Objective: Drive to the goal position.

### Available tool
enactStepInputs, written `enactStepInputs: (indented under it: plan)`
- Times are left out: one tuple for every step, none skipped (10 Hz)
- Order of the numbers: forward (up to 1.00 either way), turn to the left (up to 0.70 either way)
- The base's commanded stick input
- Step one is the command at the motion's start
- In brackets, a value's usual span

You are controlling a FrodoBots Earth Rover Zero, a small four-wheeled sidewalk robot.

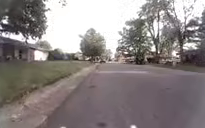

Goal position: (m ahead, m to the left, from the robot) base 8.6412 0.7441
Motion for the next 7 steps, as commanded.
enactStepInputs:
  plan:
    - [1.00, 0.00]
    - [1.00, 0.00]
    - [1.00, 0.00]
    - [1.00, 0.00]
    - [1.00, 0.00]
    - [1.00, -0.07]
    - [1.00, -0.40]
